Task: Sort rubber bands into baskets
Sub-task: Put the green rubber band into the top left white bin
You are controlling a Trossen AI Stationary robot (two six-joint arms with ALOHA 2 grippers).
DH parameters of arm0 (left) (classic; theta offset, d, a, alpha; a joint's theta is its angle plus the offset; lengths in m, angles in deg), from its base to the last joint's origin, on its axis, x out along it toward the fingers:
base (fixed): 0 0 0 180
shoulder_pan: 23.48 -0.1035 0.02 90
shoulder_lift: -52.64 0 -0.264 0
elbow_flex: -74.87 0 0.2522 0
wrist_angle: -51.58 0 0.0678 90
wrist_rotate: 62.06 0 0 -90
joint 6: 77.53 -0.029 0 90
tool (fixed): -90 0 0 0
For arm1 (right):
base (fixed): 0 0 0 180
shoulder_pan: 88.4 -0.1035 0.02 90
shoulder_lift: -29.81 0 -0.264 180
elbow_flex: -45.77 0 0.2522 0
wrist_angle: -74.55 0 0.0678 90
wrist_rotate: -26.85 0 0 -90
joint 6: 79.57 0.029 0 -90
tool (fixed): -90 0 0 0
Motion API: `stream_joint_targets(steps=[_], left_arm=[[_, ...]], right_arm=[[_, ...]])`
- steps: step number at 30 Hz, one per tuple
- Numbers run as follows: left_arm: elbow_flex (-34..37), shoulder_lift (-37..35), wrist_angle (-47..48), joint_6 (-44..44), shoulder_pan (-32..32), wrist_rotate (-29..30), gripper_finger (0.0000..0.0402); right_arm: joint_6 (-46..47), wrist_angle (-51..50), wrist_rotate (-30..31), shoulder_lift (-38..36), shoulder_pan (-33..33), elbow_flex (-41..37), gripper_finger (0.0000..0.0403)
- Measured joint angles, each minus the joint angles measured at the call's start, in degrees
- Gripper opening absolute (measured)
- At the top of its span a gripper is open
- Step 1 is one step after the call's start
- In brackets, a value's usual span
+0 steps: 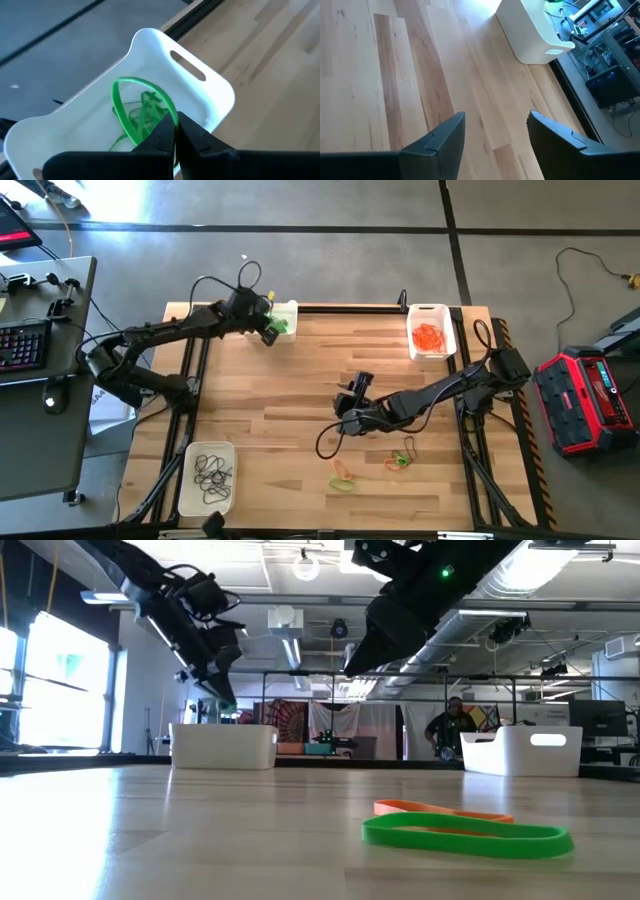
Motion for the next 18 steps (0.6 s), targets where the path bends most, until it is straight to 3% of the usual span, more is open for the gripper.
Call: stream_joint_targets(steps=[4,11,18], left_arm=[[-0.02,1.89,0.12,0.45,-3.15,-5.70,0.0000],[-0.02,8.36,-0.35,1.37,-4.91,-7.05,0.0005],[-0.02,8.51,-0.91,0.46,-3.43,-6.74,0.0060]], right_arm=[[0.00,0.00,-0.48,0.00,0.55,0.00,0.0204],[-0.04,0.02,-0.74,0.00,1.18,0.00,0.0204],[1.36,0.00,-0.83,0.00,1.18,0.00,0.0204]])
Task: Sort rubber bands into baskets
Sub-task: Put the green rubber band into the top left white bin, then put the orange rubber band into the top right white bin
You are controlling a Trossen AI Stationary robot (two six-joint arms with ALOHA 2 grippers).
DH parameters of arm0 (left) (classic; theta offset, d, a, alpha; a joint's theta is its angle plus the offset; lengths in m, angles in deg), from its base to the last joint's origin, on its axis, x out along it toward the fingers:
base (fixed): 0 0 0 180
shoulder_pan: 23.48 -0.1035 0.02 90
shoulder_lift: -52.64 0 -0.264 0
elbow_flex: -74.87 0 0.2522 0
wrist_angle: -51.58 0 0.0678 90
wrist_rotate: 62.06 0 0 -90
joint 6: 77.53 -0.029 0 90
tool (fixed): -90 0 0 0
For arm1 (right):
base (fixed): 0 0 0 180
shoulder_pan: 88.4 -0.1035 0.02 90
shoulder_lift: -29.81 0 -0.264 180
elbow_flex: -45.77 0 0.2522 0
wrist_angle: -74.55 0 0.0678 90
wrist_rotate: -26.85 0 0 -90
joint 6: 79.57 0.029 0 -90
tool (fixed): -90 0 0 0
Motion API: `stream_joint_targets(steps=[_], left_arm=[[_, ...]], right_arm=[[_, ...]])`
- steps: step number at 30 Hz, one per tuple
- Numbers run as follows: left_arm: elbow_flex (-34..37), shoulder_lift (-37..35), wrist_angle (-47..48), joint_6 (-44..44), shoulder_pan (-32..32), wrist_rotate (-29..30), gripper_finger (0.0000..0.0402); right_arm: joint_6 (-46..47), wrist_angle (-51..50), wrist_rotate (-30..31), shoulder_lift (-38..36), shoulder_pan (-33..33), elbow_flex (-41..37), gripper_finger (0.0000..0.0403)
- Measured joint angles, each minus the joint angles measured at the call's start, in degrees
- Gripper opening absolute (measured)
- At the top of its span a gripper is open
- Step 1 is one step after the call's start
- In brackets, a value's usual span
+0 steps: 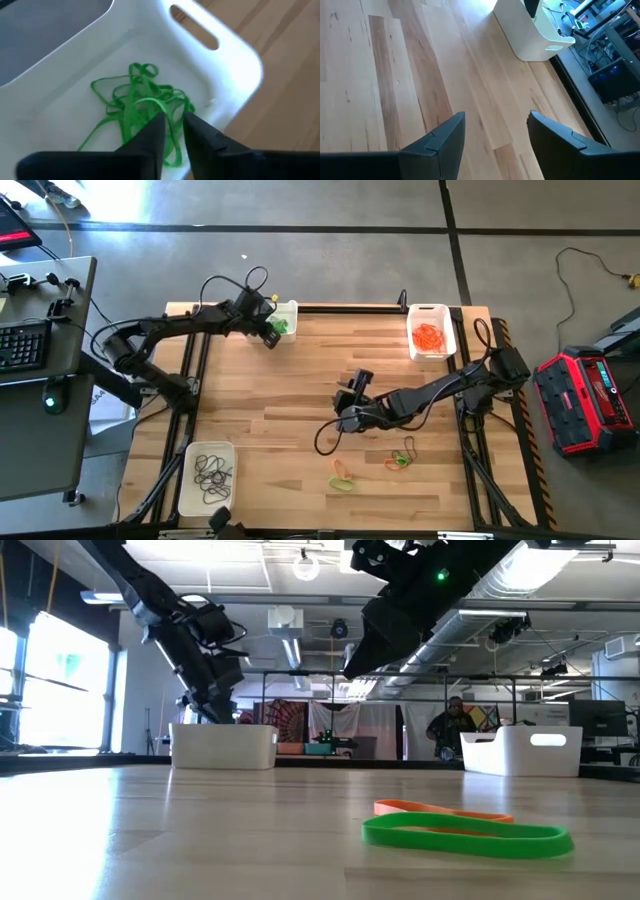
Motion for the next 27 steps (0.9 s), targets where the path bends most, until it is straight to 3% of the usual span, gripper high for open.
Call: stream_joint_targets(steps=[8,14,18,21,25,27], left_arm=[[0.00,-3.25,-0.85,-0.63,2.68,3.52,0.0134],[0.00,-4.35,-0.12,-2.92,5.83,7.52,0.0163],[0.00,-4.33,0.03,-3.96,9.49,7.74,0.0166],[0.02,-4.33,-2.53,-5.73,12.68,7.67,0.0166],[0.02,-4.33,-8.16,-7.00,17.75,7.23,0.0166],[0.02,-4.33,-10.92,-7.04,20.12,7.04,0.0166]], right_arm=[[3.98,-0.53,-2.38,0.00,0.95,-0.02,0.0204],[6.60,-2.45,-5.66,0.00,1.56,-0.02,0.0204],[6.39,-2.32,-15.99,-0.02,1.51,-0.91,0.0196],[5.37,-1.24,-28.20,-0.02,1.51,-3.97,0.0189],[4.03,5.98,-45.87,-0.02,1.51,-9.26,0.0184],[5.45,11.23,-50.90,-0.01,1.46,-11.60,0.0183]])
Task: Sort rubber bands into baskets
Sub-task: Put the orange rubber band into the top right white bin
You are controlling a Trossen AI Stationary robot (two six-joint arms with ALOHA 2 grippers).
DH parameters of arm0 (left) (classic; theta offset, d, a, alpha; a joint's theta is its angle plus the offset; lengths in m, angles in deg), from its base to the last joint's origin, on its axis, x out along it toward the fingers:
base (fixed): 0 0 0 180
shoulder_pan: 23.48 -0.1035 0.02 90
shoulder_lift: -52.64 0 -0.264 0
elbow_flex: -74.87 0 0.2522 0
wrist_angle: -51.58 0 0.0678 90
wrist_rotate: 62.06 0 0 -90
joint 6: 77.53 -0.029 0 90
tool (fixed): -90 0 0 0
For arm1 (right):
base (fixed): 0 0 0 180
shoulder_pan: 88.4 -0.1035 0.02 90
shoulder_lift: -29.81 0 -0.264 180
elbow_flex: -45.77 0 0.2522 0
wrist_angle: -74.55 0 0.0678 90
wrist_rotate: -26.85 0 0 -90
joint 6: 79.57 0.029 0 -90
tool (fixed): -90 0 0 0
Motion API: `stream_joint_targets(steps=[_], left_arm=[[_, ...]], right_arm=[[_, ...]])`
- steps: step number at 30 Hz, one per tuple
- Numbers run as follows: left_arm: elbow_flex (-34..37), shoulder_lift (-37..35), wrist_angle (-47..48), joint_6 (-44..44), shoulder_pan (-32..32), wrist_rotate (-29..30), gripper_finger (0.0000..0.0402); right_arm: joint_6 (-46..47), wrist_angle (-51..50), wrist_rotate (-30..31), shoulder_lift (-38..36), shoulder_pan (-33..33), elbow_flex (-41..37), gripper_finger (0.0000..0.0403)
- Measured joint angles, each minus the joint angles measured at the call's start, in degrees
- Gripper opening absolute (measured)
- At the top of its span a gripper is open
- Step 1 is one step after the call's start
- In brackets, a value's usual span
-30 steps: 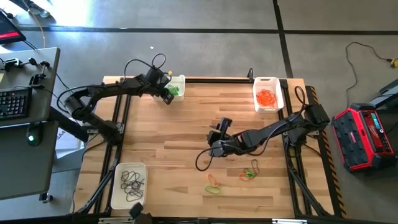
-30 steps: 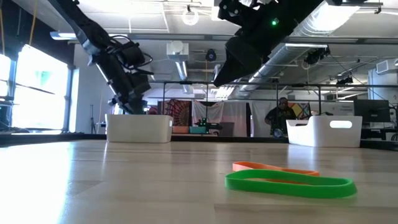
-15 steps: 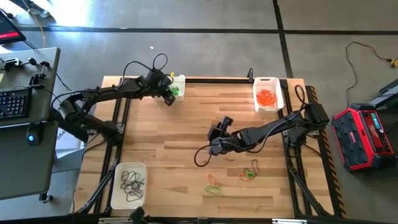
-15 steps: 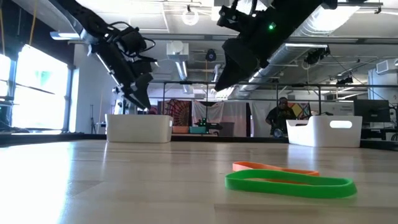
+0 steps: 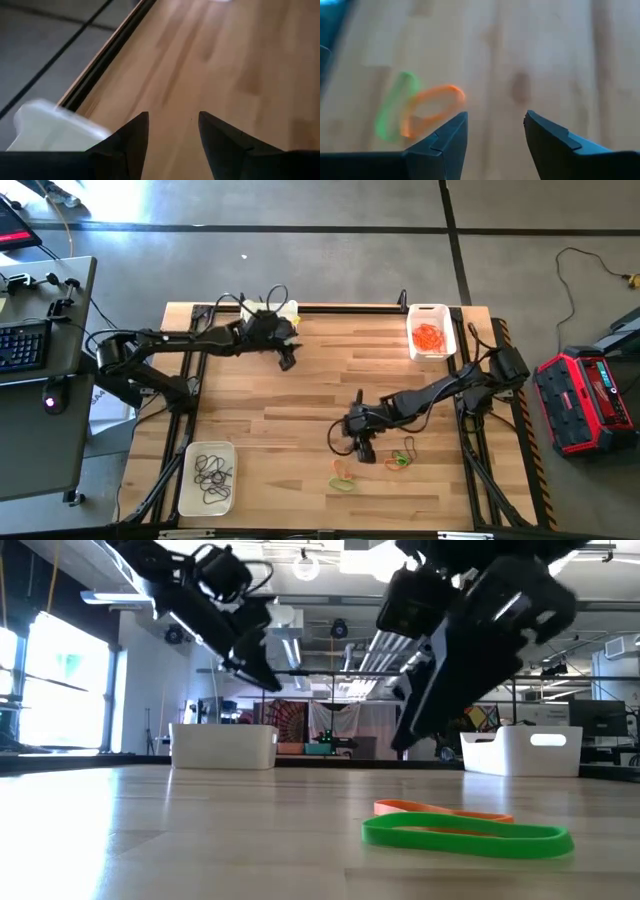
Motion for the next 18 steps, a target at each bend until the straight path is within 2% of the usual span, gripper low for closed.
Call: stream_joint_targets(steps=[8,14,18], left_arm=[[0.00,0.00,-7.35,0.10,7.07,-1.15,0.0166],[0.00,0.00,-11.11,0.59,8.76,-1.14,0.0166],[0.01,0.02,-10.94,1.07,8.76,-1.14,0.0166]], right_arm=[[3.03,13.76,-1.12,1.29,-0.93,-4.19,0.0183],[3.73,13.07,-3.02,8.79,-2.22,1.03,0.0183],[4.17,8.16,-4.89,13.15,-2.27,5.87,0.0180]])
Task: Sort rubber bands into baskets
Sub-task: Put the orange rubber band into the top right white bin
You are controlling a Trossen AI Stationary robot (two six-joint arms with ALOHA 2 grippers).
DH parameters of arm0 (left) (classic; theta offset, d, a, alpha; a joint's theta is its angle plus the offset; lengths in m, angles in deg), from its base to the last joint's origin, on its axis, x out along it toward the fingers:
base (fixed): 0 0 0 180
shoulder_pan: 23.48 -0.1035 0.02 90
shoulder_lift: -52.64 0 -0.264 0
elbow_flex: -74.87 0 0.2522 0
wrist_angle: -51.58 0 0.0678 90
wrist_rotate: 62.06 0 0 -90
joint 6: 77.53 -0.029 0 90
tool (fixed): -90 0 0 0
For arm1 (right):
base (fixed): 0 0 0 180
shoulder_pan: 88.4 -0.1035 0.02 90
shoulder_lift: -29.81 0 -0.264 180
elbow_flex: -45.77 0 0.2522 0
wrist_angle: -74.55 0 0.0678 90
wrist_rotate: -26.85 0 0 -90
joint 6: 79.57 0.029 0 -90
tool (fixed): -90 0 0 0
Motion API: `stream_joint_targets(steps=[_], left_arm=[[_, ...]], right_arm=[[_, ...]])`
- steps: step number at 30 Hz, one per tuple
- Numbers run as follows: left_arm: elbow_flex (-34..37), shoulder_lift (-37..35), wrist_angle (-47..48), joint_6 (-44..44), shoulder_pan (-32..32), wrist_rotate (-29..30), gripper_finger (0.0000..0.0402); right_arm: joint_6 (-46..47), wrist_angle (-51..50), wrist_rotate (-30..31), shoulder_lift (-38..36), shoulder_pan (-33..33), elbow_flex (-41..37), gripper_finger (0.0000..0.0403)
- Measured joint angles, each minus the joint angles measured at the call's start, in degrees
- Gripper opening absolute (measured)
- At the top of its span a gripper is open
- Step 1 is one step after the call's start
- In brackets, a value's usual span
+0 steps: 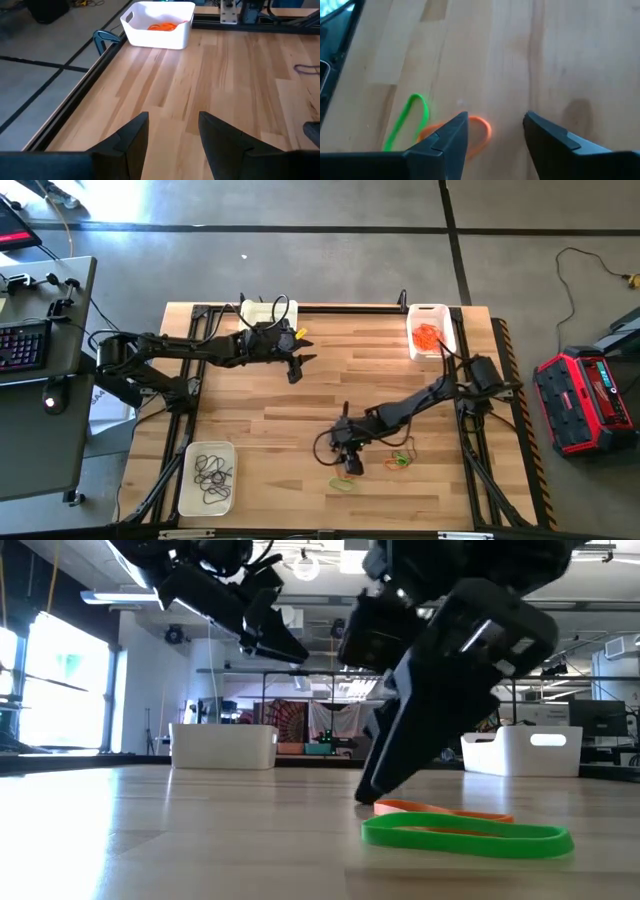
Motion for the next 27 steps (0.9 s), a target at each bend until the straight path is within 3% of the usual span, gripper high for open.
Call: stream_joint_targets(steps=[4,15,27], left_arm=[[0.01,0.02,0.03,0.02,0.00,0.00,0.0166],[0.01,0.02,0.09,0.60,-0.02,0.26,0.0165],[0.03,0.02,0.14,1.99,0.61,0.44,0.0165]], right_arm=[[-1.59,-3.77,-1.76,1.39,0.02,2.74,0.0149],[-11.86,-17.75,-1.49,1.54,-0.67,7.57,0.0008],[-16.53,-40.42,16.32,0.67,-2.32,17.81,0.0000]])
